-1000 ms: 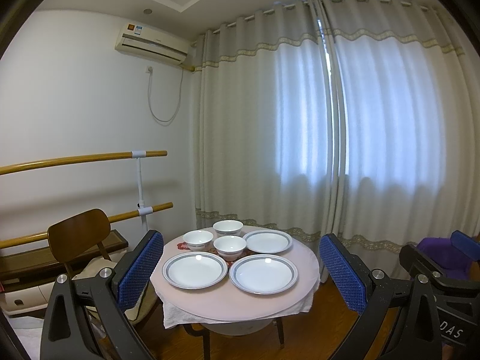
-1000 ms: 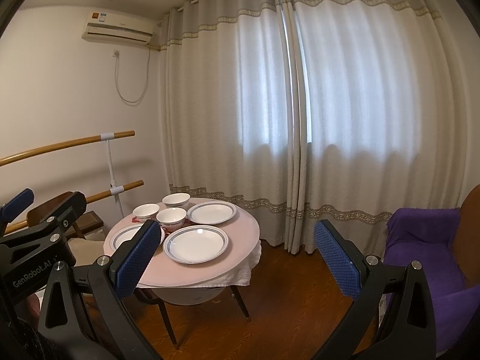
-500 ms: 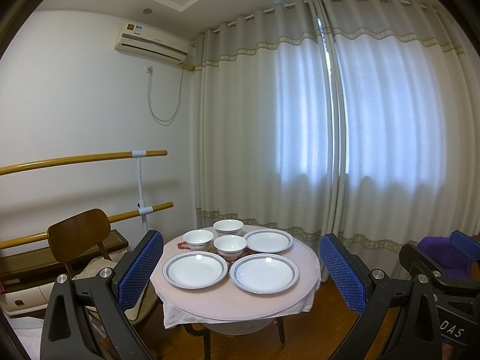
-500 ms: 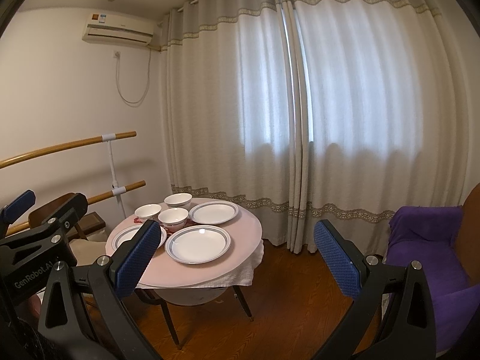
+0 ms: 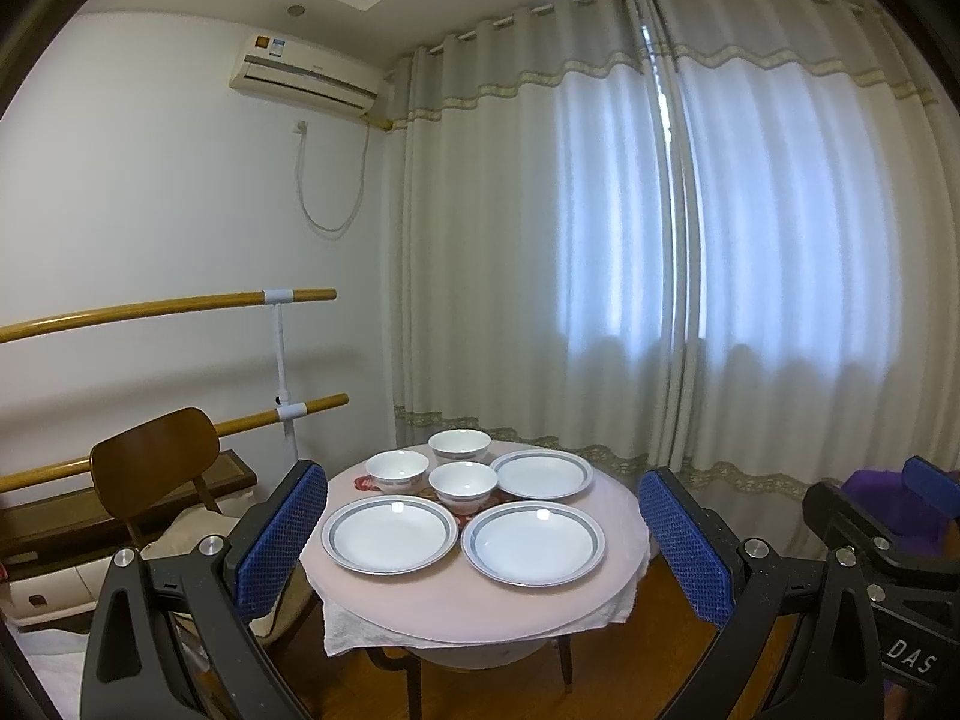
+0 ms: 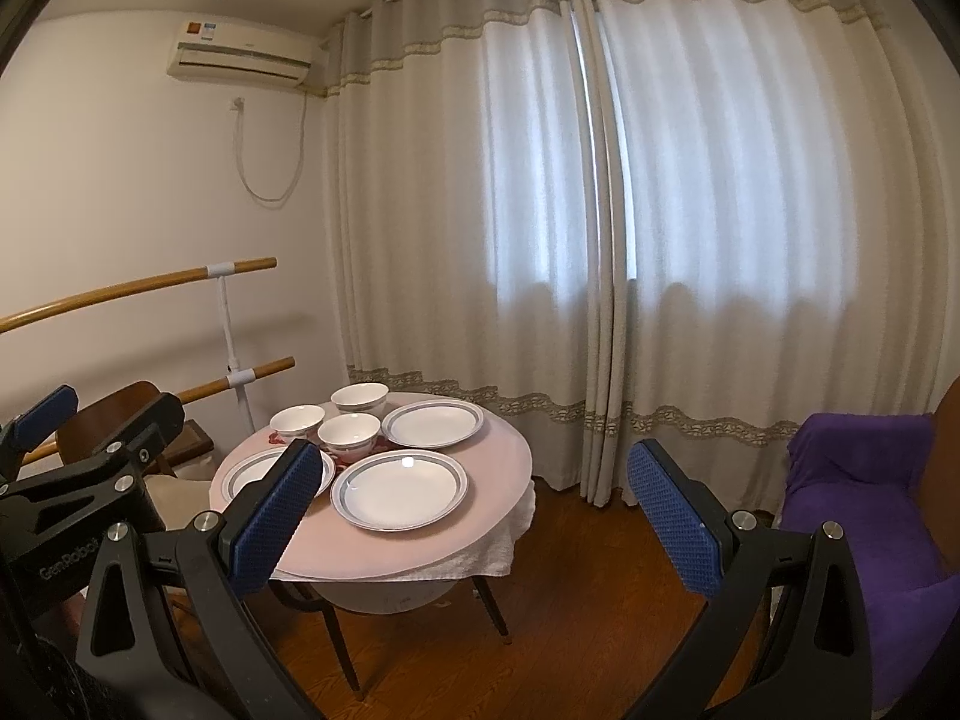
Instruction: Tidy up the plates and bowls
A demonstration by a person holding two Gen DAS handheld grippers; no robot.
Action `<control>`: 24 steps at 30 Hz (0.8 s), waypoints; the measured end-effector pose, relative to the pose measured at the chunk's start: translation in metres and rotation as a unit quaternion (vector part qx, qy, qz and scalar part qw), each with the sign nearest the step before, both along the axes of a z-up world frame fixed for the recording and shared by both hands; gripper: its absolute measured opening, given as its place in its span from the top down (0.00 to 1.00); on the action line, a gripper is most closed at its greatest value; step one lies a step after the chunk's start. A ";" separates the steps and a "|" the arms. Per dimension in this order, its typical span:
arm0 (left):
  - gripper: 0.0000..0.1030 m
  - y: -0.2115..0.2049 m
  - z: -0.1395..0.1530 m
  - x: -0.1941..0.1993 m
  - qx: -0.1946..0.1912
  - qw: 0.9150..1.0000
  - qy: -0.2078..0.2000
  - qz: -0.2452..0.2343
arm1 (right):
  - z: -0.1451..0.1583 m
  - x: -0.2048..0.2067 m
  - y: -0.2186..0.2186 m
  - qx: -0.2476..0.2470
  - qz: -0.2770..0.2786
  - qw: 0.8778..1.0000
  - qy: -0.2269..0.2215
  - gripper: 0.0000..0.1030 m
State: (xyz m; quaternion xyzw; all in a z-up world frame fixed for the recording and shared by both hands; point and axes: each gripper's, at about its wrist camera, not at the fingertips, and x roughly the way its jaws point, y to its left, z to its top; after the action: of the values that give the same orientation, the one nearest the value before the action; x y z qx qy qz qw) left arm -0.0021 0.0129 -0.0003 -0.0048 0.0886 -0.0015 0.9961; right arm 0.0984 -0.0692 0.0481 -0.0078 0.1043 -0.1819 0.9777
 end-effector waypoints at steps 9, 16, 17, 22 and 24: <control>0.01 -0.001 -0.011 0.036 -0.003 1.000 0.013 -0.002 | -0.010 0.032 -0.008 -0.002 0.005 1.000 0.014 0.00; 0.01 -0.001 -0.033 0.109 0.003 0.999 0.037 0.000 | -0.031 0.094 -0.035 0.004 0.007 0.999 0.034 0.00; 0.01 -0.001 -0.037 0.124 0.004 0.999 0.043 0.001 | -0.036 0.106 -0.040 0.005 0.009 0.999 0.037 0.00; 0.01 -0.002 -0.052 0.202 0.000 0.997 0.079 0.016 | -0.059 0.178 -0.074 0.033 0.037 0.997 0.063 0.00; 0.01 -0.004 -0.047 0.232 -0.006 0.995 0.103 0.017 | -0.063 0.205 -0.086 0.046 0.050 0.994 0.083 0.00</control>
State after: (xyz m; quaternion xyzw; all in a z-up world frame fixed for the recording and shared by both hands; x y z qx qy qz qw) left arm 0.2298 0.0089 -0.0478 -0.0123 0.1903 0.0155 0.9815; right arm 0.3038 -0.1550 -0.0150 0.0170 0.1924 -0.1261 0.9730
